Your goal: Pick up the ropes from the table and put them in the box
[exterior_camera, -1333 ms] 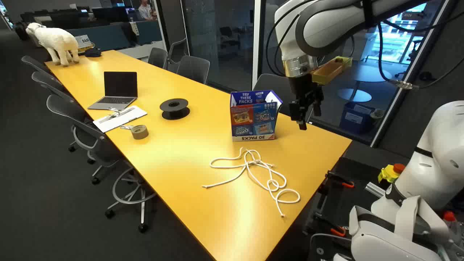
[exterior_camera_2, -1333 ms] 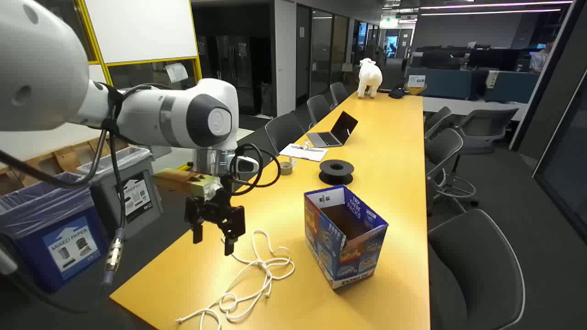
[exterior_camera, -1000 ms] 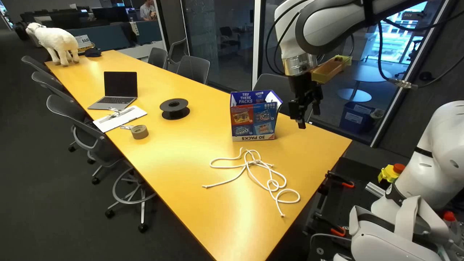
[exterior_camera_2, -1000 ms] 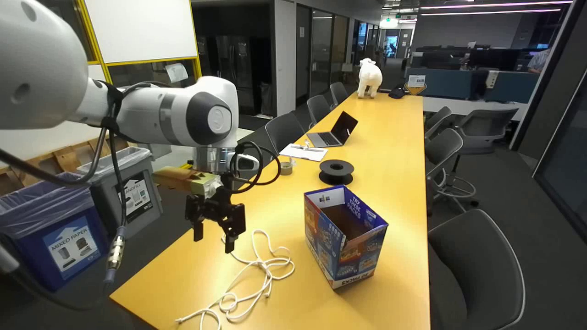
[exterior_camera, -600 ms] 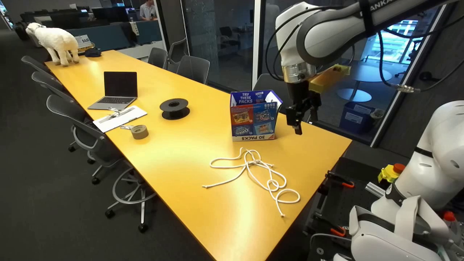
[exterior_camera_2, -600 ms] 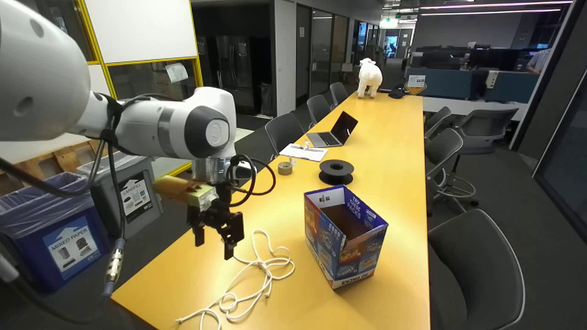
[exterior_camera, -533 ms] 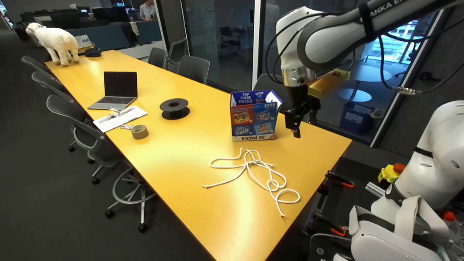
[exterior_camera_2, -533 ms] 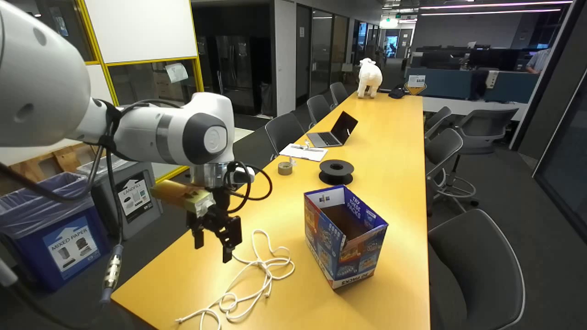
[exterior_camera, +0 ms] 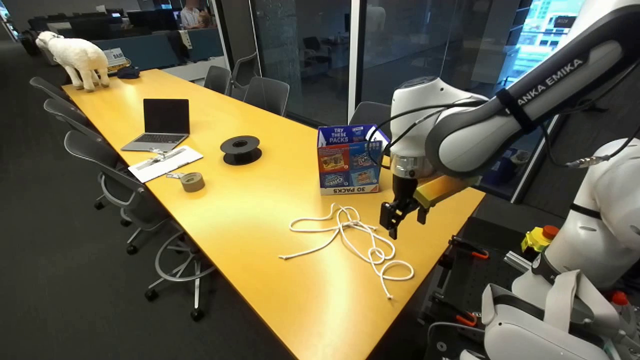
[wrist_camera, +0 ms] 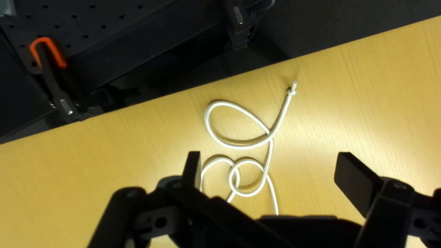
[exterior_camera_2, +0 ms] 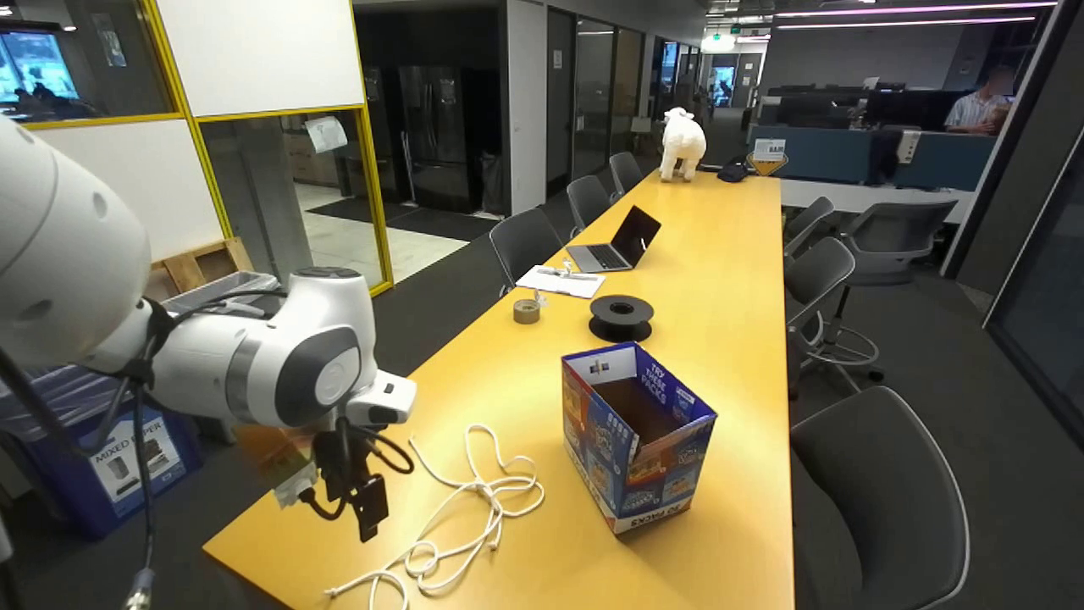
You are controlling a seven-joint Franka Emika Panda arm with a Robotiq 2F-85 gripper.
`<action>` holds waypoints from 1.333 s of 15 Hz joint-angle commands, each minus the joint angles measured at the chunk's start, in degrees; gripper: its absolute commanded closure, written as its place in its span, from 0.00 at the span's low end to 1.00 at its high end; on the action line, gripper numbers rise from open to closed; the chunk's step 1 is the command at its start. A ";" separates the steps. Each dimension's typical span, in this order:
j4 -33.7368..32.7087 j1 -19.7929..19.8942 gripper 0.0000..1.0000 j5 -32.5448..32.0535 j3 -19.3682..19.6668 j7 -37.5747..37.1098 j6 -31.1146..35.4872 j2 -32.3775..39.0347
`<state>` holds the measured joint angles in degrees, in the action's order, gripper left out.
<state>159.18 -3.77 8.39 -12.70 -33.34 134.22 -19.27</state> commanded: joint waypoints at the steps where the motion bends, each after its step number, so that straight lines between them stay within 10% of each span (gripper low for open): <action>1: 0.11 0.28 0.00 -2.06 -3.78 -9.21 13.20 8.08; 12: -3.60 1.36 0.00 -35.91 4.18 -39.54 26.86 29.44; 20: -9.88 1.89 0.00 -37.44 7.95 -38.40 35.91 40.53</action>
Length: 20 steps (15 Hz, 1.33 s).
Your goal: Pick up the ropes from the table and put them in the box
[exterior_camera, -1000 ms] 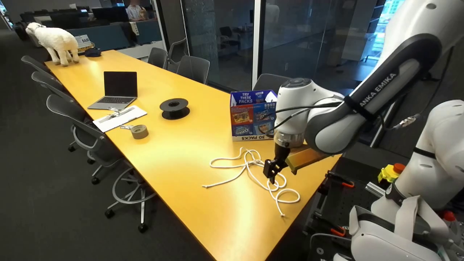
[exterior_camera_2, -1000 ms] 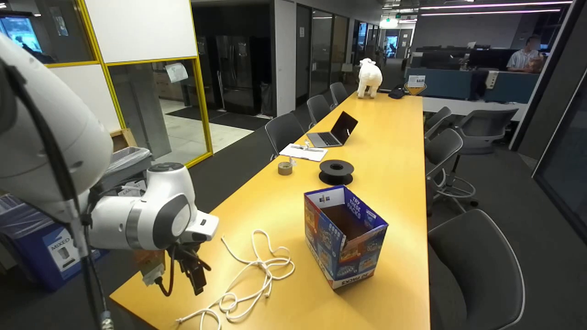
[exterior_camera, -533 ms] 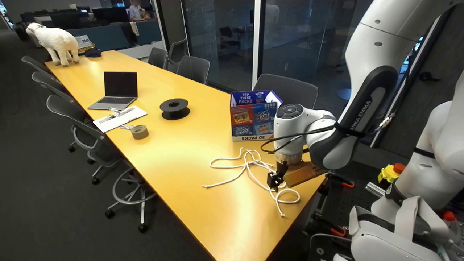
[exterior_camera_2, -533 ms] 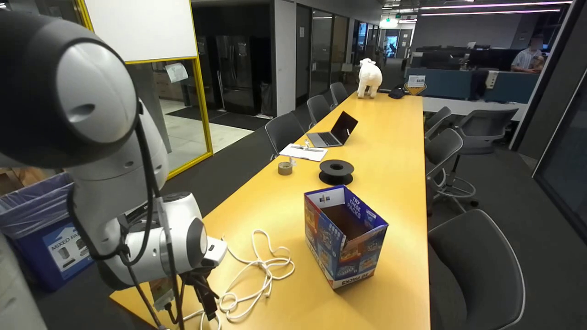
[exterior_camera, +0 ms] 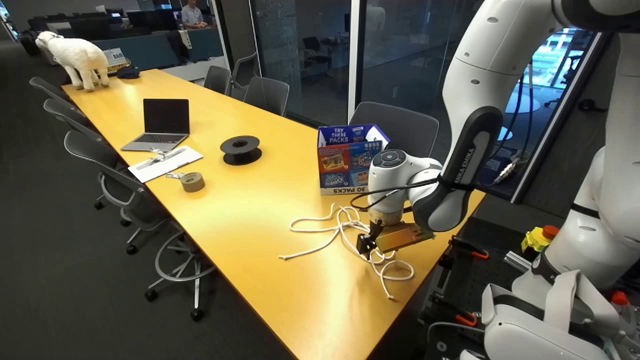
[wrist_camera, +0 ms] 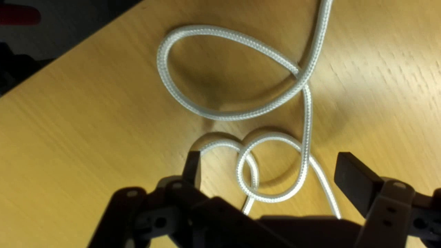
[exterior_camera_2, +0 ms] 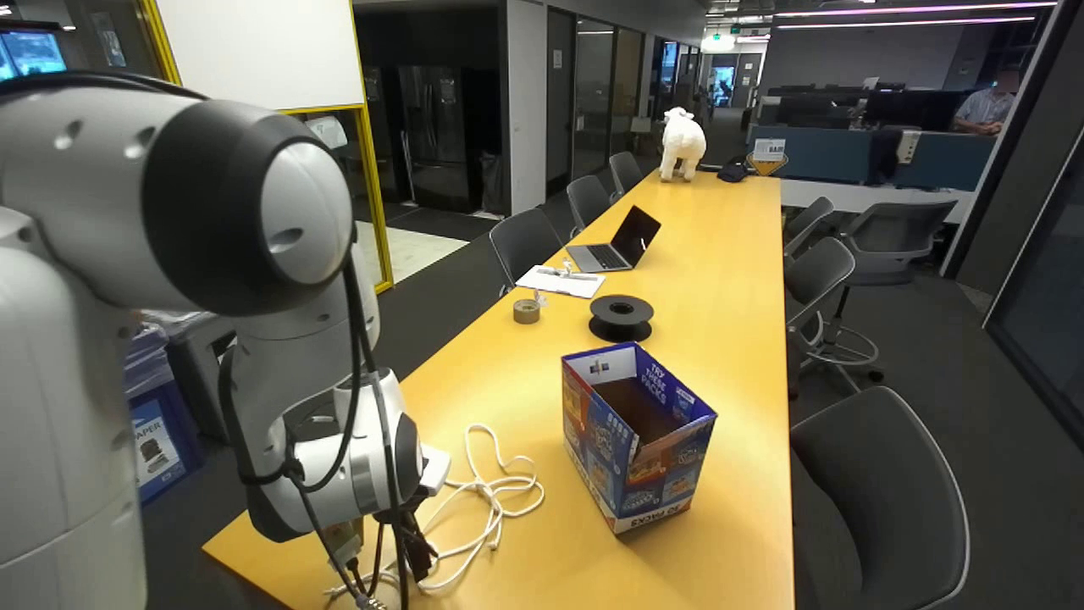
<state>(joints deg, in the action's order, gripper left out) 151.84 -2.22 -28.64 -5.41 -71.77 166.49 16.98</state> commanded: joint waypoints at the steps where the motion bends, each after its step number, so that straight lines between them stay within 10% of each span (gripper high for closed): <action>1: -2.98 0.34 0.00 -0.48 0.86 0.06 4.29 5.20; 20: -6.13 0.86 0.00 -0.33 1.57 1.40 7.04 8.15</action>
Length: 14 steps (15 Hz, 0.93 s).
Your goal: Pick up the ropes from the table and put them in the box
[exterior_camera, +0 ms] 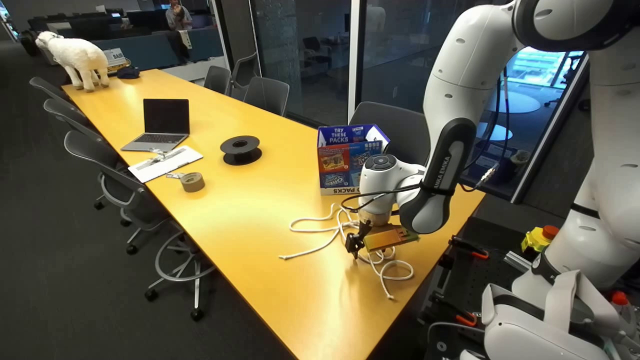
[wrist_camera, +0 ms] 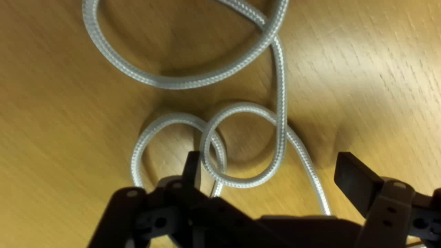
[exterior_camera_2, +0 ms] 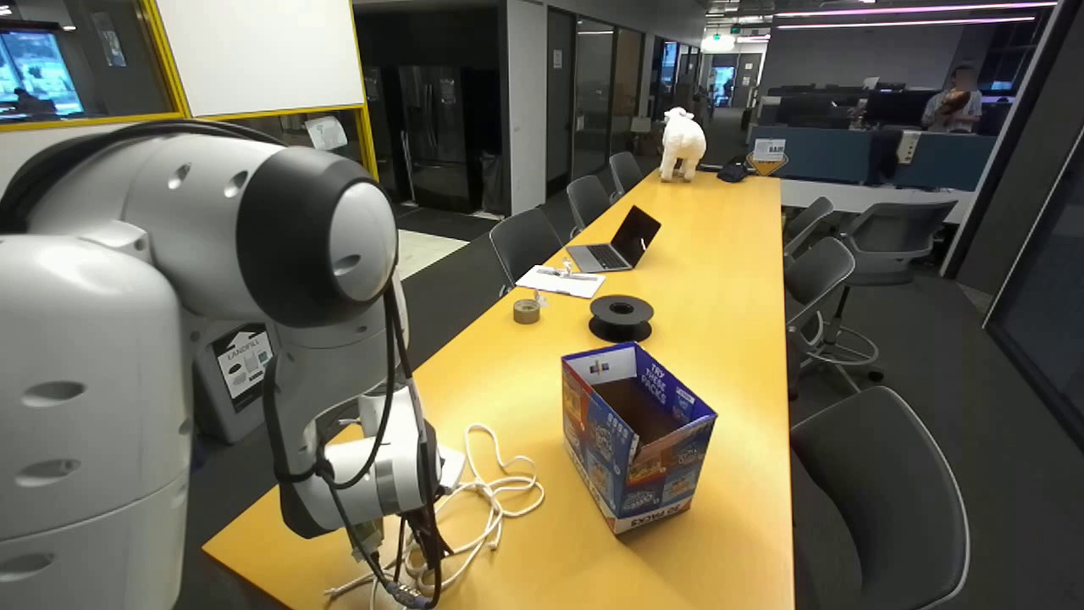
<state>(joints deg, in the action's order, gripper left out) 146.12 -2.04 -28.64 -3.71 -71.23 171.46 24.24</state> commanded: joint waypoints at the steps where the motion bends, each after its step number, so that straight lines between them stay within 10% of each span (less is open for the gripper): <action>1: -0.44 0.69 0.00 -0.33 -0.15 0.92 2.06 0.93; 7: -0.58 0.71 0.00 -0.30 -0.16 1.10 1.76 1.19; 8: -0.61 0.30 0.25 -0.64 0.32 0.85 1.93 1.26; 14: -0.63 0.79 0.65 -0.38 0.03 1.09 2.99 2.08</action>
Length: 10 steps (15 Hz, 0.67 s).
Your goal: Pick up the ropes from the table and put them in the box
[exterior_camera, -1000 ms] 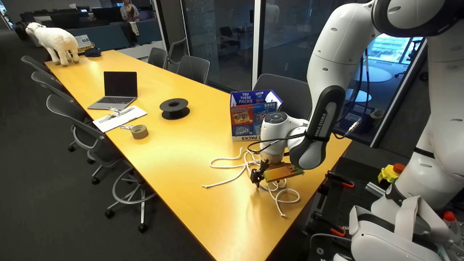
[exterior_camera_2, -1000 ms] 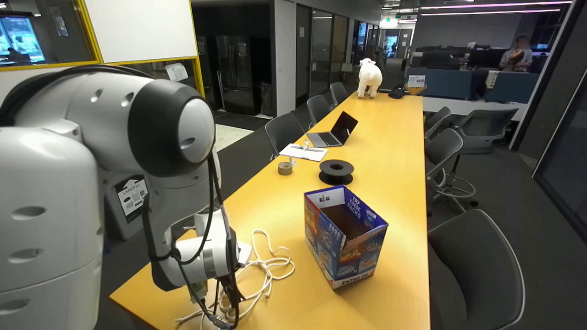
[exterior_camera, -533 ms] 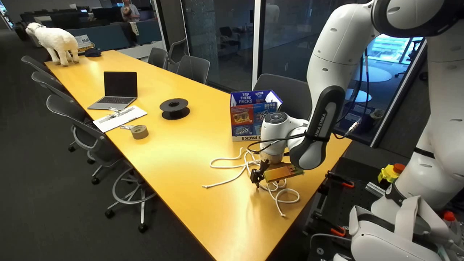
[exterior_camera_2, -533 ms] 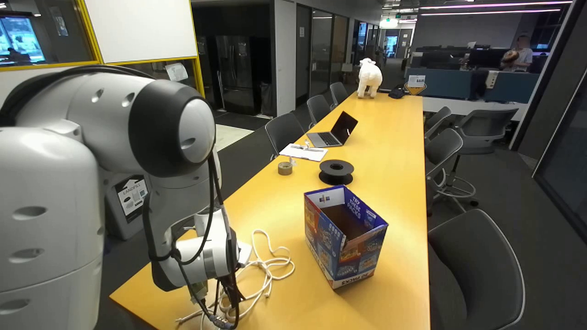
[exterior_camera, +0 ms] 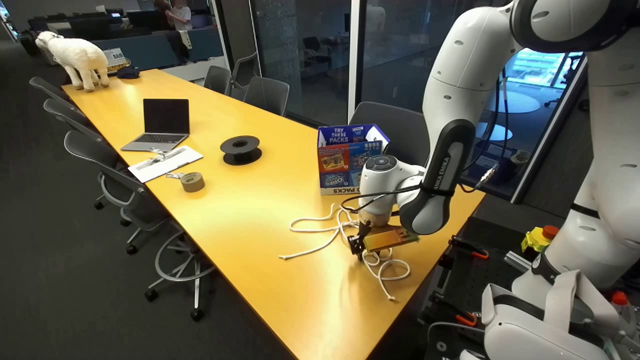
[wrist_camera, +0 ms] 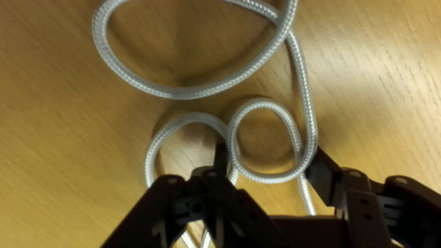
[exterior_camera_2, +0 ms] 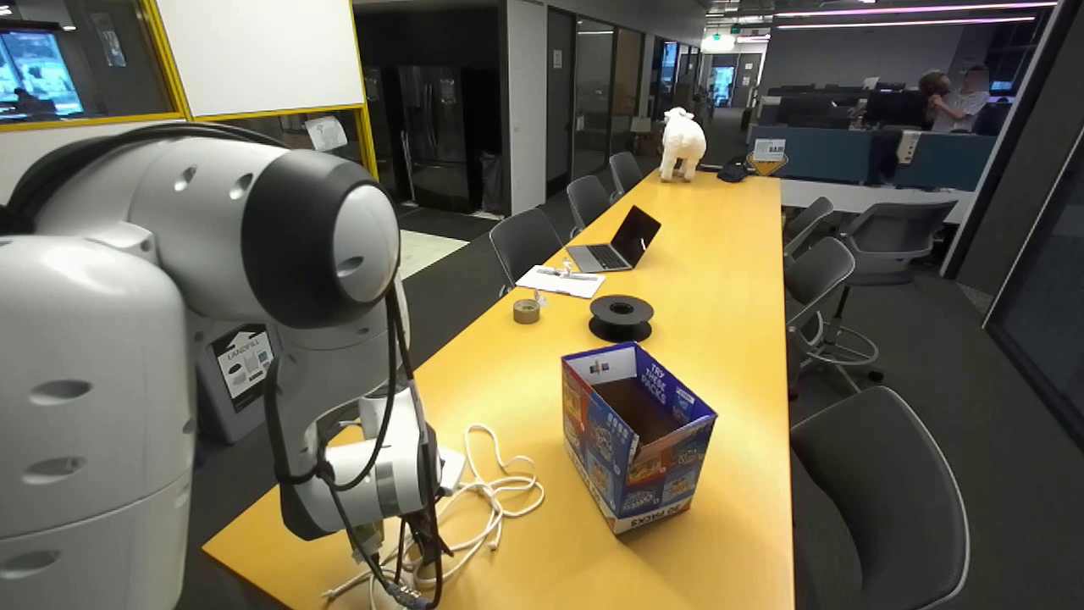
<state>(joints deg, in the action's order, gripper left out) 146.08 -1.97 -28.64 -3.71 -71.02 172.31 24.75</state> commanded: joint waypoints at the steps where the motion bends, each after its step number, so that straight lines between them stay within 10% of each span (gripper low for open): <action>1: -0.59 0.92 0.70 -0.27 -0.11 0.97 2.36 1.70; 5: -0.67 1.62 0.91 0.14 -0.54 1.00 4.15 2.41; 10: -1.03 3.20 0.92 1.13 -1.19 -0.39 7.41 3.81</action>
<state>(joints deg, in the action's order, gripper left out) 146.68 -0.31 -28.58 -4.45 -71.00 174.53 24.38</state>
